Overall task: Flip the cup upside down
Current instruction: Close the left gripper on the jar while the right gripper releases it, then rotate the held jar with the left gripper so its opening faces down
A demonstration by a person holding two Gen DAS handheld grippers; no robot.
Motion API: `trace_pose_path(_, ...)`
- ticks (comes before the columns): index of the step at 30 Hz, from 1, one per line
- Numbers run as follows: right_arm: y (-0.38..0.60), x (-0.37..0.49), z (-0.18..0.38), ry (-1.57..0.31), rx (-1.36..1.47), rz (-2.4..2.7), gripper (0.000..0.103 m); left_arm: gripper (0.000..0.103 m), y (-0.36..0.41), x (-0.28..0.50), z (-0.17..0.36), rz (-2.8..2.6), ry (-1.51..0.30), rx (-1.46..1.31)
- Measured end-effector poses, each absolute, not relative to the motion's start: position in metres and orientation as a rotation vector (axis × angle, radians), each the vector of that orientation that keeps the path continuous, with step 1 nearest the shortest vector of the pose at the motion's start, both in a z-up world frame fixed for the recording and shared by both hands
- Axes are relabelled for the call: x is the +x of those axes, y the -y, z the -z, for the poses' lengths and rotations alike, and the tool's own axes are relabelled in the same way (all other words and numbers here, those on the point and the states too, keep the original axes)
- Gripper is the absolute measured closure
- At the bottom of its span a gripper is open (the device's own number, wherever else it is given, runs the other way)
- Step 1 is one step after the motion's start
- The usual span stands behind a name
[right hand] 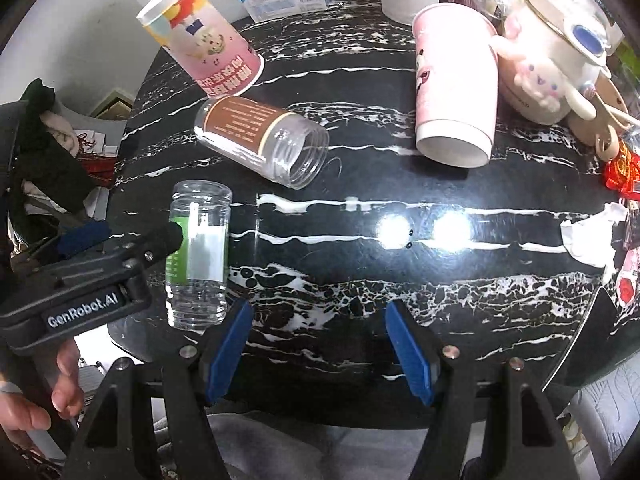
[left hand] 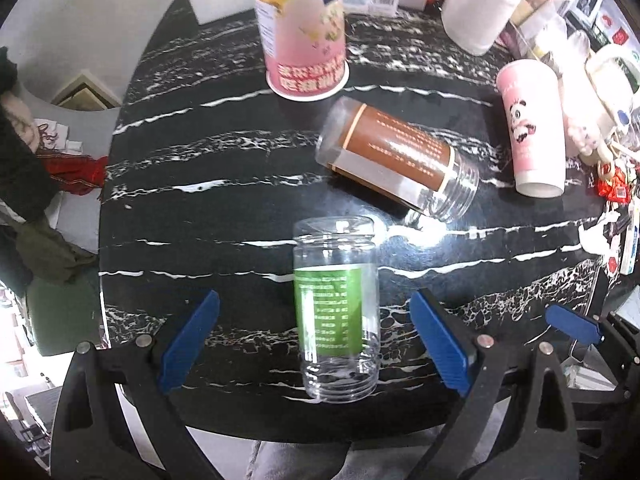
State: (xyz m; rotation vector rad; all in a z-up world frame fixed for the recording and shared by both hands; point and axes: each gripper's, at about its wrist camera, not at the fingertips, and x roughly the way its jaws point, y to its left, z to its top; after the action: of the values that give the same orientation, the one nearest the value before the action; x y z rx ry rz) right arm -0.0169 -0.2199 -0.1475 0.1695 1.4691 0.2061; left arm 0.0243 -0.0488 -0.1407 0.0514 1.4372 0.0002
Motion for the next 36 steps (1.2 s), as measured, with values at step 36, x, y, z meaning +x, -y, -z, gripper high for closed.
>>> trace_pose_path(36, 0.231, 0.000, 0.174, -1.507, 0.173, -0.169, 0.033, 0.028, 0.063, 0.053, 0.221, 0.012, -1.573, 0.050)
